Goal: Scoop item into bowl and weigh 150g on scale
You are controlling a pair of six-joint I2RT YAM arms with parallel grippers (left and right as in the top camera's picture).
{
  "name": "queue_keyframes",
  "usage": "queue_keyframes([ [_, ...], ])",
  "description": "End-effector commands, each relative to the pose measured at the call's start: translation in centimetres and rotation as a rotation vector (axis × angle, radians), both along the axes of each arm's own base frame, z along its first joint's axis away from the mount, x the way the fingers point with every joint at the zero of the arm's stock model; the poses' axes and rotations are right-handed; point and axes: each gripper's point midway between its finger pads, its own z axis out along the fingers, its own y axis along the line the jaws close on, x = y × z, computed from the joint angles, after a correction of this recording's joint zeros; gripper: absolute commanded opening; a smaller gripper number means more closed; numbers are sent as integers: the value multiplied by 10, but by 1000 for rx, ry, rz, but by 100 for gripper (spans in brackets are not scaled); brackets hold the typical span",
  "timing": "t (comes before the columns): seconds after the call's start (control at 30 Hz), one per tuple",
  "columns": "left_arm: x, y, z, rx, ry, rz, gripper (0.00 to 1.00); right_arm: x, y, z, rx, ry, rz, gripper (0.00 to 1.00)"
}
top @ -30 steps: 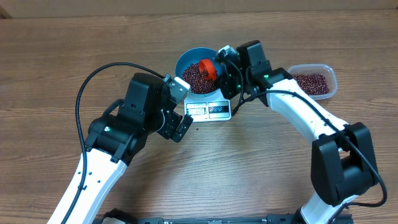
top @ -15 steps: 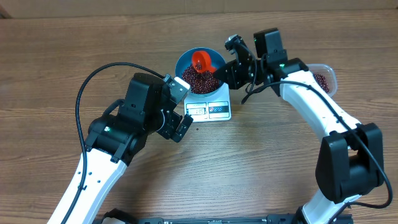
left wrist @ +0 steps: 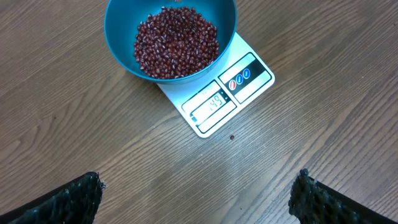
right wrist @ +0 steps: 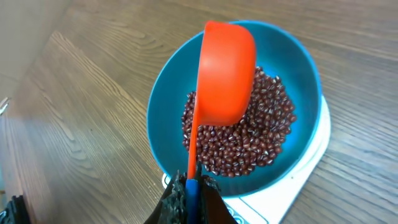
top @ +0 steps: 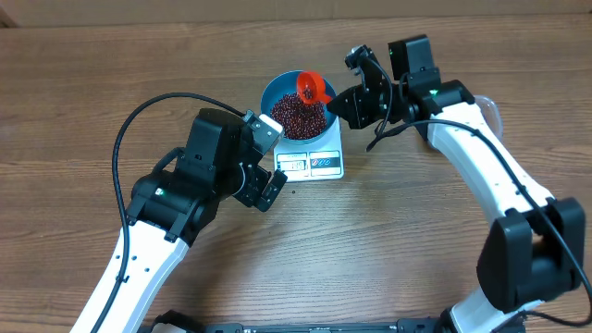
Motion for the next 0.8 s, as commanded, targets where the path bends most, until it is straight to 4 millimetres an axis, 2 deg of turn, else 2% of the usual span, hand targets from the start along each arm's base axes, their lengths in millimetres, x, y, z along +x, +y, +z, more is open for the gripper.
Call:
queue_keyframes([
  [0.0, 2, -2, 13, -19, -33, -17, 100, 5, -9, 43, -12, -113, -40, 4],
  [0.27, 2, -2, 13, -19, -33, -17, 100, 4, -15, 38, -103, -122, -90, 4],
  [0.33, 2, -2, 13, -19, -33, -17, 100, 2, -12, 36, -120, -121, -87, 4],
  [0.47, 2, -2, 13, -19, -33, -17, 100, -14, 4, 30, -176, -166, 38, 4],
  [0.63, 2, -2, 13, -19, -33, -17, 100, -4, -5, 26, -233, -150, -82, 4],
  [0.77, 2, -2, 13, -19, -32, -17, 100, -6, -5, 24, -240, -147, -72, 4],
])
